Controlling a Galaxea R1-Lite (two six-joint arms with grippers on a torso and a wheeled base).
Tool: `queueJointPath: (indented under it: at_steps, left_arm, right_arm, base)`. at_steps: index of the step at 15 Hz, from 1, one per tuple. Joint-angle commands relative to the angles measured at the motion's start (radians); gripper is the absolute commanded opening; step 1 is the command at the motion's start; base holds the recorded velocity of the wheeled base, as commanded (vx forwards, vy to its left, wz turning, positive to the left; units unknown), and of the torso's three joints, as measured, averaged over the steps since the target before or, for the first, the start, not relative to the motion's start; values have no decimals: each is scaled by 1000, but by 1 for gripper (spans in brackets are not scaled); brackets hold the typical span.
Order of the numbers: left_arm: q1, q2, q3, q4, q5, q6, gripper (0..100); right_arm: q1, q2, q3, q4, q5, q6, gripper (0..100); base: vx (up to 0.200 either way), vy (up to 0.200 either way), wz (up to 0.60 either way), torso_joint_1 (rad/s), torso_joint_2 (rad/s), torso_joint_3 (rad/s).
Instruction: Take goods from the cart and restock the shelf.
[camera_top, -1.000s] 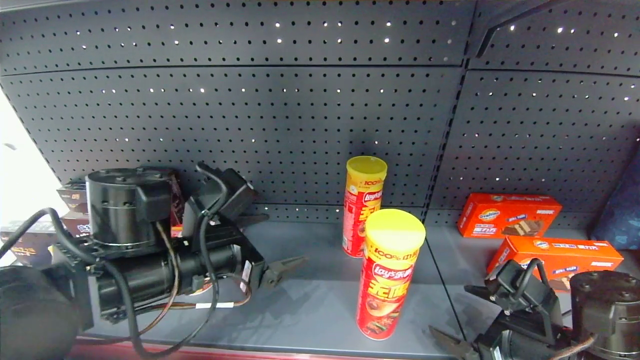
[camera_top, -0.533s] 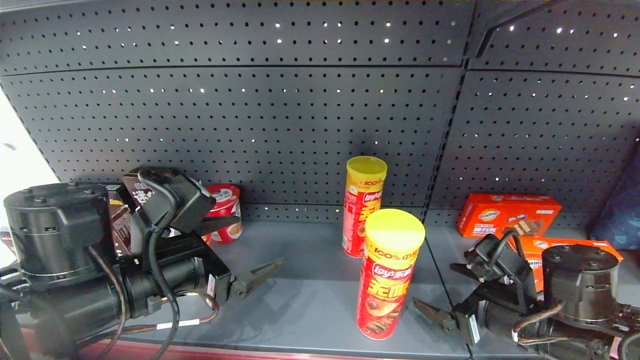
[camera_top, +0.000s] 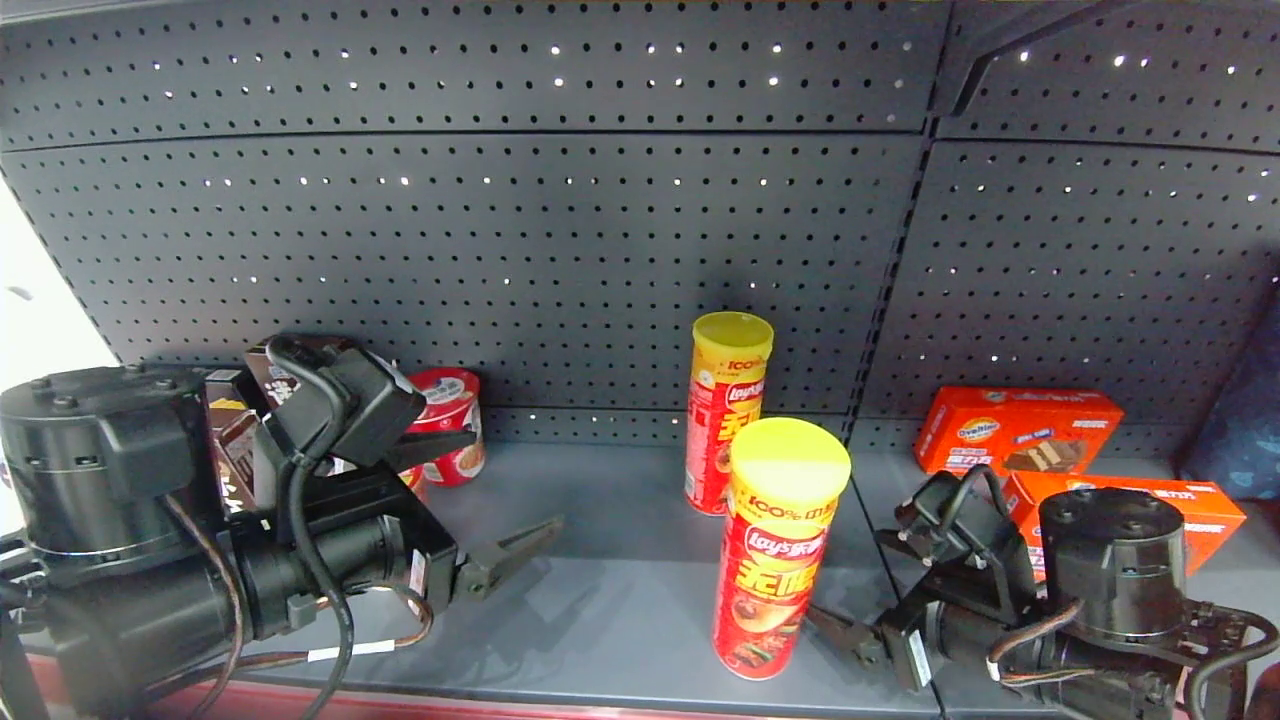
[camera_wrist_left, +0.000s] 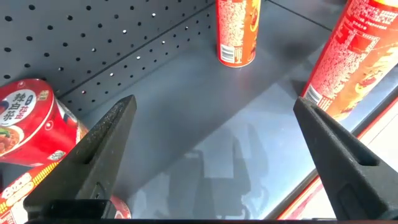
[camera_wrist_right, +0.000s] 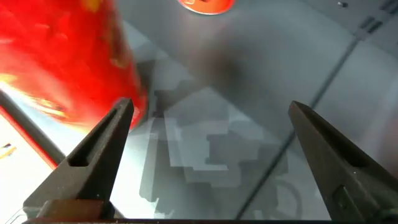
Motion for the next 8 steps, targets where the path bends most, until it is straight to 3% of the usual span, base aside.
queueJointPath:
  at_steps: [1, 8]
  left_arm:
    - [0, 1, 0, 0, 0, 0, 100]
    - [0, 3, 6, 0, 0, 0, 100]
  right_arm:
    - [28, 19, -14, -1, -2, 0, 100]
    - [33, 54, -47, -4, -2, 0, 100]
  base:
    - [0, 0, 0, 0, 0, 0]
    - [0, 0, 0, 0, 0, 0]
